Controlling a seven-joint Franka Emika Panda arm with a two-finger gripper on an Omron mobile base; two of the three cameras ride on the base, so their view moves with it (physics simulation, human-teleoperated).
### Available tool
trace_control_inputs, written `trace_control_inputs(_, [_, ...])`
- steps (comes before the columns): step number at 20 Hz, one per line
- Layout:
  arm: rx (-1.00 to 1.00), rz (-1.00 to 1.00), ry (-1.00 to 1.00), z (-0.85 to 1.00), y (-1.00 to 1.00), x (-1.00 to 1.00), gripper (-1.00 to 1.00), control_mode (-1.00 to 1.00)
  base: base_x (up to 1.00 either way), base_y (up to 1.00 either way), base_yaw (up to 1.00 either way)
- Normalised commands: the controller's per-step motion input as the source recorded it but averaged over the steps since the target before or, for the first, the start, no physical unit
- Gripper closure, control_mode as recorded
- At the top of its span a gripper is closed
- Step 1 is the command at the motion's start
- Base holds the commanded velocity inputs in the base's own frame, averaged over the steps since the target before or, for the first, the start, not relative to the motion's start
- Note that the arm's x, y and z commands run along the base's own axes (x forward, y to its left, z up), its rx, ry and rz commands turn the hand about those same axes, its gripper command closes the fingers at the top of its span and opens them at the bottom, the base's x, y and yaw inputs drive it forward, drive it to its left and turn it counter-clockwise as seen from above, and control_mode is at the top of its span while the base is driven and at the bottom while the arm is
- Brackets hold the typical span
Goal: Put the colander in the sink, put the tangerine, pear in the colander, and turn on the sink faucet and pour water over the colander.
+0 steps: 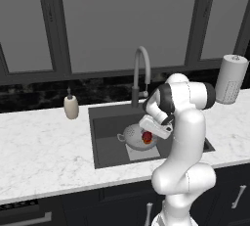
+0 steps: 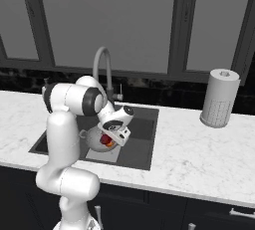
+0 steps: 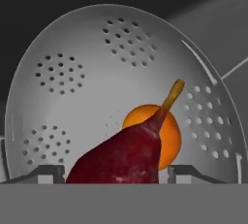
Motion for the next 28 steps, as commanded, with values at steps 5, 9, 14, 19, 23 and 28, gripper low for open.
trace_control_inputs(5, [0.00,0.00,0.00,0.17,0.00,0.04,-1.00,-1.00,0.00,0.00,0.00])
trace_control_inputs(9, [0.00,0.00,0.00,0.23,0.00,0.00,-1.00,-1.00,0.00,0.00,0.00])
trace_control_inputs(14, [0.00,0.00,-0.02,0.21,-0.03,-0.04,-1.00,-1.00,0.00,0.00,0.00])
trace_control_inputs(19, [0.00,0.00,-0.08,0.39,-0.32,-0.35,-1.00,-1.00,0.00,0.00,0.00])
trace_control_inputs(23, [0.00,0.00,-0.10,0.51,-0.47,-0.46,-1.00,-1.00,0.00,0.00,0.00])
trace_control_inputs(28, [0.00,0.00,-0.26,0.69,-0.10,-0.34,-1.00,-1.00,0.00,0.00,0.00])
